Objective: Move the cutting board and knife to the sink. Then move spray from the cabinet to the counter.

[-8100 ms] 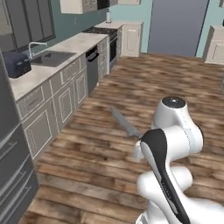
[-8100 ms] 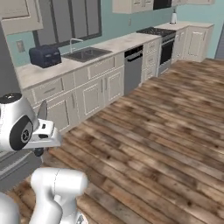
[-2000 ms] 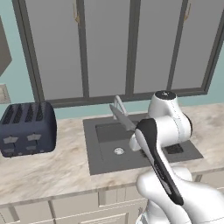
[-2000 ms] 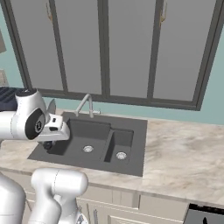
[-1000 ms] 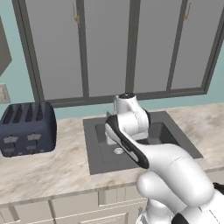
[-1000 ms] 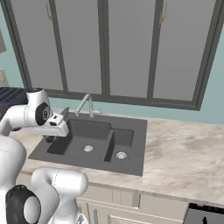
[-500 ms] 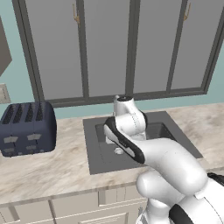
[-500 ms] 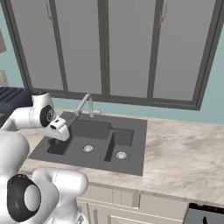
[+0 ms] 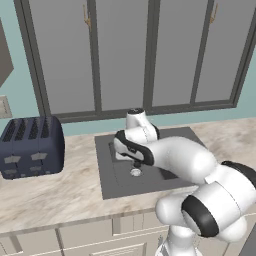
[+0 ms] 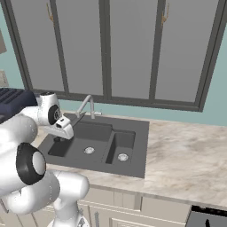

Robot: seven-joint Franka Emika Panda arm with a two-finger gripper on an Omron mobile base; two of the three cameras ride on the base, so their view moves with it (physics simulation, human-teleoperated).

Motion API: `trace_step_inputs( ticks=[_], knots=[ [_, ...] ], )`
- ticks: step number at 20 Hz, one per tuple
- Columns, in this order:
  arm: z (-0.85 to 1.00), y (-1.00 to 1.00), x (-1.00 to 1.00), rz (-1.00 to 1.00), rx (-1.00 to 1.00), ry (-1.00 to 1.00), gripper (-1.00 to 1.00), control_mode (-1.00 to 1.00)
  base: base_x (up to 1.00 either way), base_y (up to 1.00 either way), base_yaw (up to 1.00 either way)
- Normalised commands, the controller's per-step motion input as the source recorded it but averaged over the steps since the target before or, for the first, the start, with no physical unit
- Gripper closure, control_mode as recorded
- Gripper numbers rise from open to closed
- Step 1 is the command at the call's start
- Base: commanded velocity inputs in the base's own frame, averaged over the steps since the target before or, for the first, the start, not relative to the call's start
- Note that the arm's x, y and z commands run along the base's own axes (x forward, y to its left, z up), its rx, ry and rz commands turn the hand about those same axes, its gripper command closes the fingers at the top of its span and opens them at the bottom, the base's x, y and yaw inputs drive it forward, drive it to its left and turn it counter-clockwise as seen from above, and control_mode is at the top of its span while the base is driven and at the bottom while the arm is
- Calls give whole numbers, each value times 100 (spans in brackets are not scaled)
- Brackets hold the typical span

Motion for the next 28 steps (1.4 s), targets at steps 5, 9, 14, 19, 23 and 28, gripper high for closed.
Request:
trace_step_inputs(
  ticks=[5, 9, 14, 19, 23, 28],
  knots=[
    [-36, 23, 31, 1, -1, 2, 100, -100, 0, 0, 0],
    [-47, 25, 10, 3, -4, 0, 100, -100, 0, 0, 0],
    [-42, 21, 1, 4, -2, 0, 100, -100, 0, 0, 0],
    [-17, 6, 2, 1, 0, 0, 100, -100, 0, 0, 0],
    [0, 0, 0, 0, 0, 0, 100, -100, 0, 0, 0],
    [-3, -3, 0, 0, 0, 0, 100, -100, 0, 0, 0]
  ],
)
